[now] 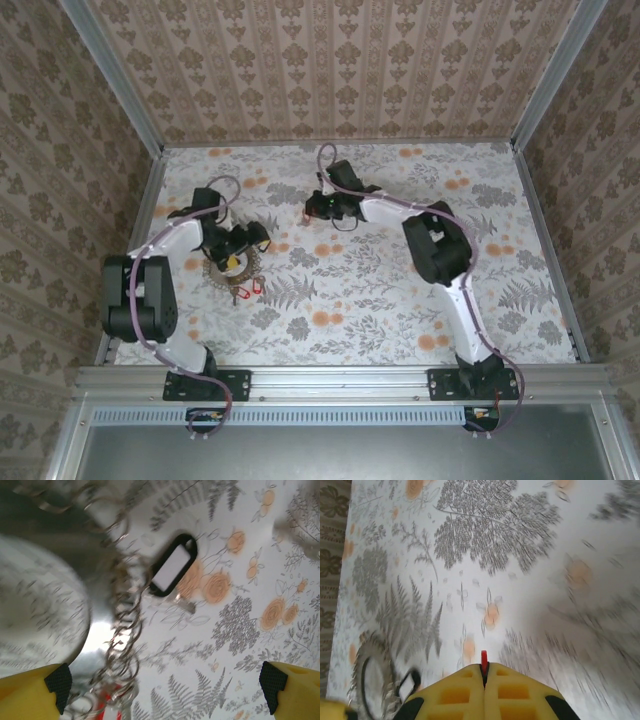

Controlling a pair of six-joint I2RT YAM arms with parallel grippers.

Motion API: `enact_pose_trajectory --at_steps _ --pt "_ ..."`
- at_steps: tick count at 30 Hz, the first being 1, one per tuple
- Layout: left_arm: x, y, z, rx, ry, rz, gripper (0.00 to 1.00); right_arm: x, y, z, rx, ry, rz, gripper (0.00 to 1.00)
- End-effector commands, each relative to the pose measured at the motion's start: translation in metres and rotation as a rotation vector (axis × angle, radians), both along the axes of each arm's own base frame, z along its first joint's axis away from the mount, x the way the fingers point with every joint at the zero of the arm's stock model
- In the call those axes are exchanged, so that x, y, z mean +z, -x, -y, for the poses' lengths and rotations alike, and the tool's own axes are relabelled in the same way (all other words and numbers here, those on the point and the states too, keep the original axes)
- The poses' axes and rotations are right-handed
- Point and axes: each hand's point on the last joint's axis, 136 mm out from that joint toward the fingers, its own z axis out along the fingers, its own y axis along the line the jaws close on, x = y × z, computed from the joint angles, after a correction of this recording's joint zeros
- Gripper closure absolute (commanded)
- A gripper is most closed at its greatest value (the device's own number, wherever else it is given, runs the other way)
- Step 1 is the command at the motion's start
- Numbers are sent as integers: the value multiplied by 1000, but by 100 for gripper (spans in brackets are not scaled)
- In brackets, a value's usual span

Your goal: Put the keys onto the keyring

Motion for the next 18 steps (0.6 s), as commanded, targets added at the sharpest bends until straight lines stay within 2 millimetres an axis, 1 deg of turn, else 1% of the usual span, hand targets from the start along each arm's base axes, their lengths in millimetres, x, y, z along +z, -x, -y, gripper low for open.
enact_pose_trajectory --at_steps 1,4,6,10,11,14,17,18 --pt "-5 -7 7 -69 -72 13 0 62 13 36 -38 -57 136 100" --pt "-12 -6 20 -114 -69 13 0 62 48 77 -77 -22 129 100" --pt "-18 -2 31 -143 -49 -4 0 59 73 104 -104 23 131 100" --pt "-31 11 54 -216 -51 -43 0 58 114 147 -145 132 138 100" --pt "-34 14 61 -234 -49 -51 0 57 122 156 -157 154 139 100" --pt "-39 24 82 -277 -26 -64 0 66 146 177 -185 182 166 100" --pt "-39 33 108 -334 2 -65 0 71 166 196 -225 215 177 100" --pt "-38 34 113 -347 3 -66 0 71 172 201 -242 223 177 100"
